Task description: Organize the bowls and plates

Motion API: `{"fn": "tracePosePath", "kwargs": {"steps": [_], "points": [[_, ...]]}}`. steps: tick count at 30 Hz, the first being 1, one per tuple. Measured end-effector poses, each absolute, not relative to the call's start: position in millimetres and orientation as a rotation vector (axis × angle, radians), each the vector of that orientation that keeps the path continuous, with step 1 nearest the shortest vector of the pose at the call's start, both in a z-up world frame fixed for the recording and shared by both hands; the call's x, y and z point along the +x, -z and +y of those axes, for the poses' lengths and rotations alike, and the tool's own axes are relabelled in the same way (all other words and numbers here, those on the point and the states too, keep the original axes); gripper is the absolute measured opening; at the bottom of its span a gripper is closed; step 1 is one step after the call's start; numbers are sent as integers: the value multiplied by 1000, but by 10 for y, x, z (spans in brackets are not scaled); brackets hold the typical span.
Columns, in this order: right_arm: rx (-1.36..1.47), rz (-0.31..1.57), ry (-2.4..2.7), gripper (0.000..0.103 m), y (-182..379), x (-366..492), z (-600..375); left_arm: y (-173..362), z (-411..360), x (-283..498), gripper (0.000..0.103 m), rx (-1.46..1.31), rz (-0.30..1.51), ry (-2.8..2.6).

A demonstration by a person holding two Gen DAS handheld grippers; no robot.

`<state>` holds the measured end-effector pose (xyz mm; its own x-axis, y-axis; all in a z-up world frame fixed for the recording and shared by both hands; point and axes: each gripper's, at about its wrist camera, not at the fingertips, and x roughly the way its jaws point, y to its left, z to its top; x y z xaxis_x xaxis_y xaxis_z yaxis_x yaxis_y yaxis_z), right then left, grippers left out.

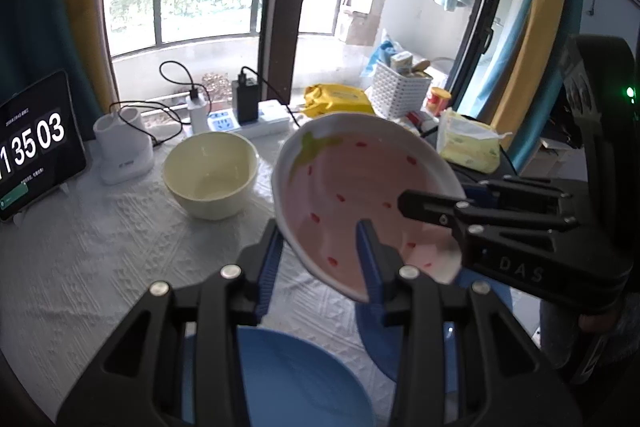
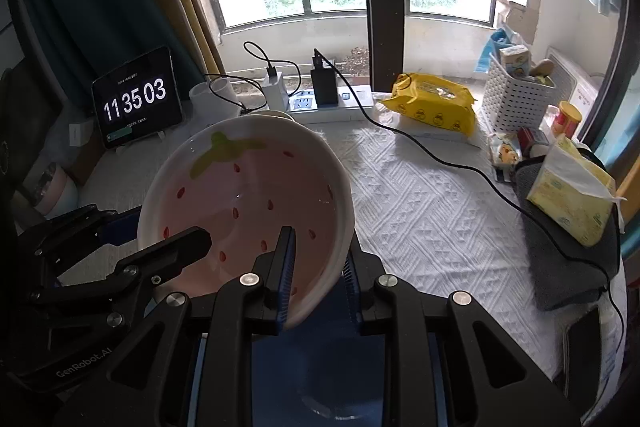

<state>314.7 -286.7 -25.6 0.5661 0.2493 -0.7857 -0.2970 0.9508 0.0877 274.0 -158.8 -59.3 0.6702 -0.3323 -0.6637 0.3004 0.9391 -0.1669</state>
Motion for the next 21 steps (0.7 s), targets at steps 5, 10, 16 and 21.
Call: {"fn": "tracePosePath", "kwargs": {"steps": [5,10,16,21], "points": [[-50,910,-308,25,231,3026,-2967,595,-1686,2630,39,-45,757,370],[-50,912,-296,25,235,2931,-3066,640,-1790,2551,39,-35,772,384],[-31,919,-283,25,284,2827,-3219,687,-1940,2459,39,-17,789,403],[-11,932,-268,25,338,2741,-3339,737,-2061,2422,39,2,803,420]]}}
